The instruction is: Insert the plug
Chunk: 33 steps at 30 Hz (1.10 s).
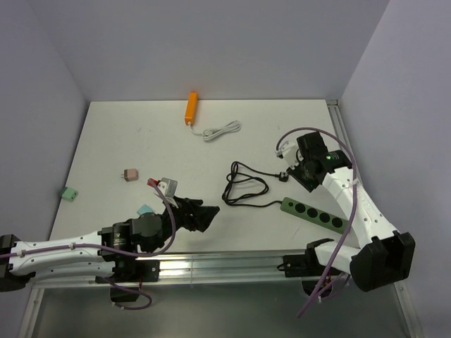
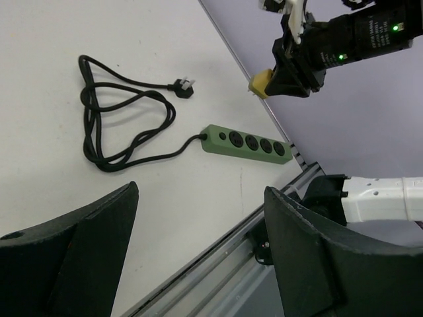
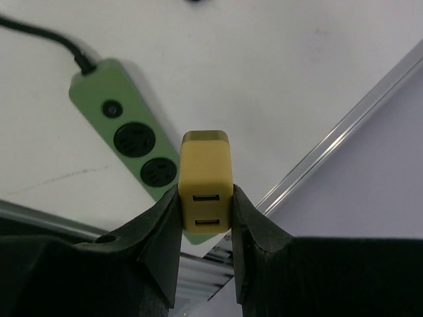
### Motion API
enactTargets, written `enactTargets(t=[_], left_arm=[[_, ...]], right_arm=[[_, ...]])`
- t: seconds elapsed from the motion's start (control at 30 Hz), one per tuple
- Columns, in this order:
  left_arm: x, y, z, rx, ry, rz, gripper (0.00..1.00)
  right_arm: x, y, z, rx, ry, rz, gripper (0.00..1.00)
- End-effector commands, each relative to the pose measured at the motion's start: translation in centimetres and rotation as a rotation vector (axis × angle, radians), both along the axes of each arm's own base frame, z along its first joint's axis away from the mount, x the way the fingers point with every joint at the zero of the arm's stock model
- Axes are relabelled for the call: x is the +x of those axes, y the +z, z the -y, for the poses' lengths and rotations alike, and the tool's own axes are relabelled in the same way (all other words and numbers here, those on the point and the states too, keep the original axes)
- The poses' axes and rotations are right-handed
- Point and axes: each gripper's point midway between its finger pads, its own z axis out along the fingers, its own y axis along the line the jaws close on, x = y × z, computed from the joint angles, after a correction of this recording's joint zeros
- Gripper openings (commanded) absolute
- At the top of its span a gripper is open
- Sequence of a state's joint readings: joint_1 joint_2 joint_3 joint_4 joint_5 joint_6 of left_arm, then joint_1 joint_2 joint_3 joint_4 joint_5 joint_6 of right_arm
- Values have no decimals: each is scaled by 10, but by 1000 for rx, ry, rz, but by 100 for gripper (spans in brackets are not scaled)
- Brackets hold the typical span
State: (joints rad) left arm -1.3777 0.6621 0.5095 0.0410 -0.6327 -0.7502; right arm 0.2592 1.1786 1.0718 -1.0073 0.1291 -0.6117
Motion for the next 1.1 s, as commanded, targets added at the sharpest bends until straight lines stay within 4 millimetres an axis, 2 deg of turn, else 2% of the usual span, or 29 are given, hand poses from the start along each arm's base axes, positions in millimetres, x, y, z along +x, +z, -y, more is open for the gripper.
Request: enactTargets(t=[0.0, 0.03, 0.1, 0.13, 0.2, 0.3, 0.37, 0.57, 0.7, 0.83, 1.07], left_arm=[[-11, 10, 11, -85, -81, -14, 81], [-14, 6, 11, -90, -99, -17, 81], [-22, 10, 16, -135, -147, -22, 81], [-24, 5, 17, -134, -159, -25, 81], [-27, 2, 21, -140, -180, -26, 81], [-28, -2, 25, -123, -196, -21, 81], [-30, -4, 25, -125, -209, -18, 81], [-38, -7, 24, -167, -249, -16, 81], [-40, -8, 20, -182, -259, -14, 81], [-41, -6, 16, -202, -256, -4, 81], [-39, -4, 13, -199, -249, 17, 82]], right_arm=[[-26, -15, 3, 31, 71, -76, 0], [-36, -28, 7, 16, 70, -113, 0], [-51, -36, 7, 30, 101, -141, 0], [-63, -44, 5, 49, 134, -171, 0], [-70, -41, 1, 92, 167, -120, 0], [-92, -54, 10, 85, 186, -166, 0], [-94, -57, 11, 80, 198, -167, 0], [-82, -55, -1, 138, 213, -197, 0], [-72, -40, -3, 136, 228, -210, 0], [-61, -33, -2, 118, 250, -225, 0], [-64, -47, 6, 69, 289, -293, 0]])
